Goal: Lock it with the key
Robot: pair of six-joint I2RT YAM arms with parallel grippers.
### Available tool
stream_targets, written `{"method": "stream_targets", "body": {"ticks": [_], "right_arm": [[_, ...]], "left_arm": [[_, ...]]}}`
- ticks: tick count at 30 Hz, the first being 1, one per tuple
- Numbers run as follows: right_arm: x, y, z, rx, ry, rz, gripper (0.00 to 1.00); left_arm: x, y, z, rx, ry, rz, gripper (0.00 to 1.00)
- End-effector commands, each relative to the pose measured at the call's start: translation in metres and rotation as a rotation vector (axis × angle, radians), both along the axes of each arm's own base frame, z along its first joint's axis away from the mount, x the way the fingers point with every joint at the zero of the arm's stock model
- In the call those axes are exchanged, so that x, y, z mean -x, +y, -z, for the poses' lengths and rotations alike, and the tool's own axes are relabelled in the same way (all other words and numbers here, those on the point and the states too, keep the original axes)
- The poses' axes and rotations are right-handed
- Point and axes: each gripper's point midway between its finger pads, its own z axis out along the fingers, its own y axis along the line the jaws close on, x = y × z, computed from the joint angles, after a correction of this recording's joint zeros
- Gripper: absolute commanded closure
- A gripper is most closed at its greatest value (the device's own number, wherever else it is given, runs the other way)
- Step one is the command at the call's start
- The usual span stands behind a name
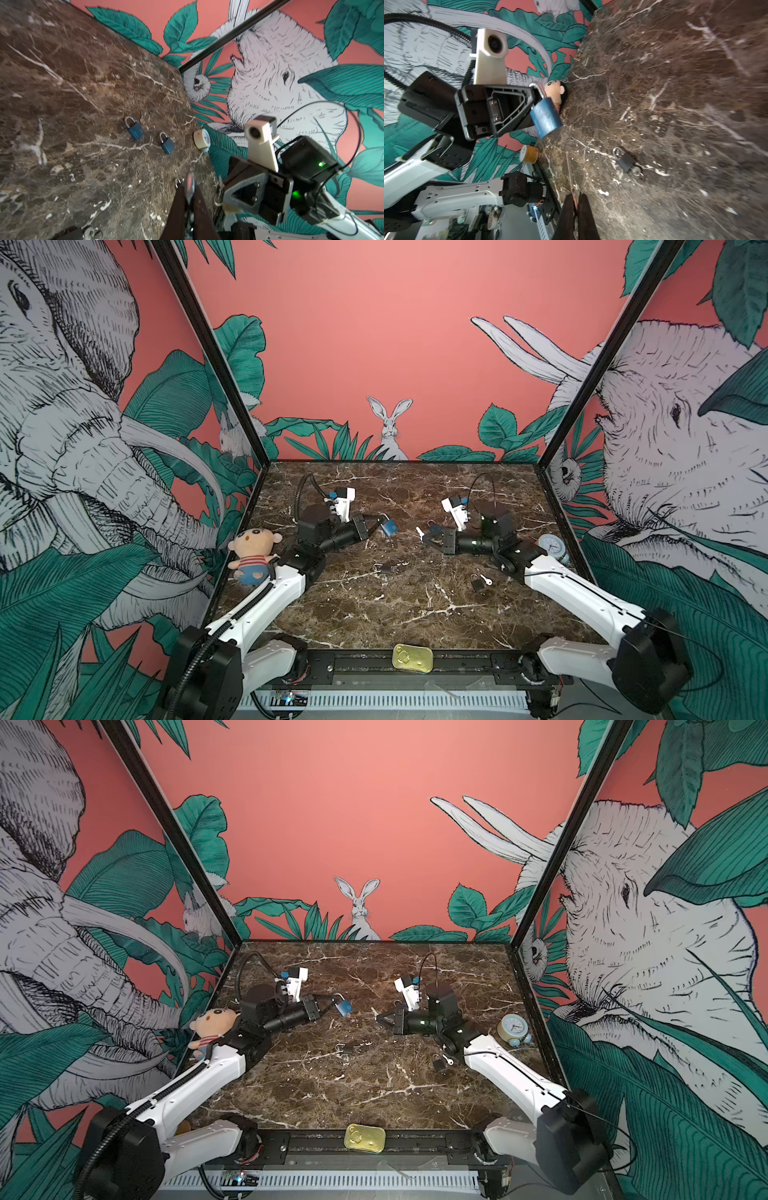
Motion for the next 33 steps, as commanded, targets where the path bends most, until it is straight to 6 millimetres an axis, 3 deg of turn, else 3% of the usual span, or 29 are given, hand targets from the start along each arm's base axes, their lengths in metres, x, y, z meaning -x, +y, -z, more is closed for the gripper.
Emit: {"method": "stream_targets", "body": {"ticks": [1, 13, 20, 26, 33], "right_arm": [[0.000, -0.029, 0.033, 0.143, 0.071, 0.081, 1.00], [0.012, -0.094, 0.070, 0.325, 0.159, 0.271, 1.00], [0.013, -0.117, 0.081, 0.340, 0.201, 0.341, 1.00], [0.011, -0.122, 0.085, 0.337, 0.209, 0.353, 1.00], [0.007, -0.119, 0.088, 0.333, 0.216, 0.339, 1.00]], "left_arm": [[0.007, -0.019, 0.007, -0.064, -0.020, 0.045, 1.00], [0.015, -0.100, 0.078, -0.134, 0.123, 0.161, 1.00], [0.010, -0.144, 0.108, -0.117, 0.208, 0.213, 1.00], [0.007, -0.162, 0.131, -0.150, 0.269, 0.220, 1.00], [0.003, -0.169, 0.154, -0.183, 0.340, 0.198, 1.00]]}}
